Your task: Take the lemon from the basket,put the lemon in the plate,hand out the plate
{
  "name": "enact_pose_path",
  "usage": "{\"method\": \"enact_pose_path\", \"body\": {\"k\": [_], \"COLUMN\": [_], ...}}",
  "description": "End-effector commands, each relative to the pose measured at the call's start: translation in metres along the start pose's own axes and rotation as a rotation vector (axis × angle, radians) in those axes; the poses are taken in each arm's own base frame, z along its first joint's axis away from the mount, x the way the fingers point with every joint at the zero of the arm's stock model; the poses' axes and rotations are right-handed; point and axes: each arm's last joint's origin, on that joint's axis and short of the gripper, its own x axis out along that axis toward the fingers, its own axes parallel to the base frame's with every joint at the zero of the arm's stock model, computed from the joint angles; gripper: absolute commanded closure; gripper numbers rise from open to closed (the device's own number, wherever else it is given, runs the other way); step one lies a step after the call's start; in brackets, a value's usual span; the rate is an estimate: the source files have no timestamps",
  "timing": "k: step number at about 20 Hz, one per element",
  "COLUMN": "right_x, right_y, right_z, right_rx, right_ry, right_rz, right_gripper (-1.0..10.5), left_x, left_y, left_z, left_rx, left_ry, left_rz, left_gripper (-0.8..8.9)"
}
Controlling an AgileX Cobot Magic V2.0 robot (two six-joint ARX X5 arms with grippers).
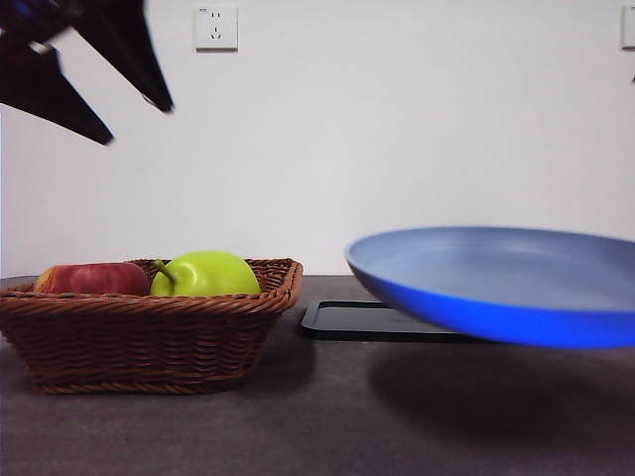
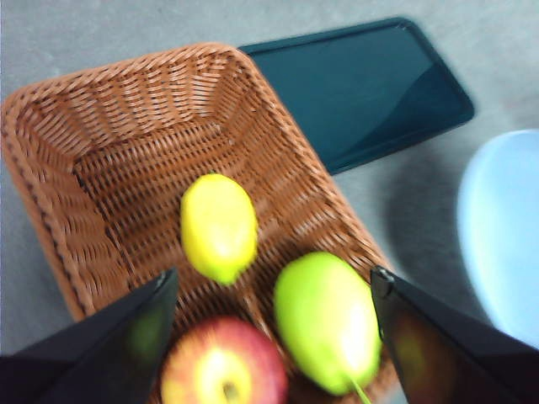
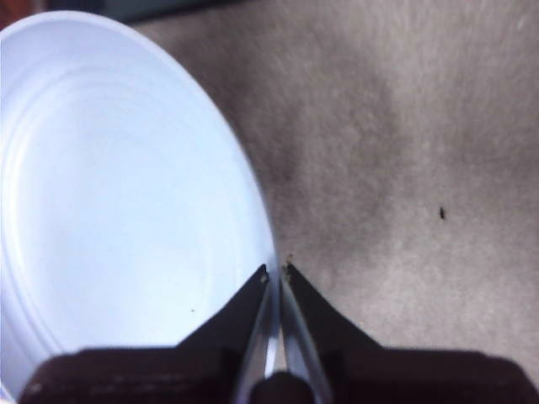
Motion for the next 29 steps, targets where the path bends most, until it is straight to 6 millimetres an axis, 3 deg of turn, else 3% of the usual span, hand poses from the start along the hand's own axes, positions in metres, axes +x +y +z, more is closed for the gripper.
{"method": "enact_pose_path", "body": {"k": [1,6,11,16,18,21,23,27,29], "right_x": [-0.007,-0.011,-0.011,-0.011,-0.011,-0.011,-0.011,-0.009,-0.004], "right_y": [0.004,0.005,0.005,0.005,0.005,0.005,0.005,0.005,0.003], "right_z": [0.002,-0.001,-0.002,-0.002,-0.002,-0.002,-0.001,0.001,0.003], "right_rx": [-0.012,-0.011,-0.009,-0.009,-0.009,-0.009,-0.012,0.001,0.03], "right_ry": [-0.037,-0.033,-0.027,-0.028,-0.028,-0.029,-0.035,-0.043,-0.024], "right_rz": [0.015,0.014,0.012,0.011,0.011,0.01,0.011,0.015,0.012], "right_gripper": [9.4,9.4,9.4,9.4,9.4,9.4,9.4,9.4,9.4], "left_x": [0.027,0.085,0.138,0.166,0.167,0.166,0.157,0.099,0.066], "left_y": [-0.002,-0.002,0.004,0.011,0.011,0.011,0.014,0.0,-0.022], "left_z": [0.015,0.03,0.018,0.007,0.006,0.006,0.015,0.048,0.056], "left_rx": [0.015,0.042,0.059,0.08,0.09,0.105,0.098,0.11,0.111], "left_ry": [0.054,0.171,0.272,0.327,0.334,0.333,0.307,0.144,0.061], "left_rz": [0.036,0.065,0.125,0.141,0.141,0.138,0.146,0.101,-0.097], "left_gripper": [4.14,4.14,4.14,4.14,4.22,5.59,5.59,5.59,5.59]}}
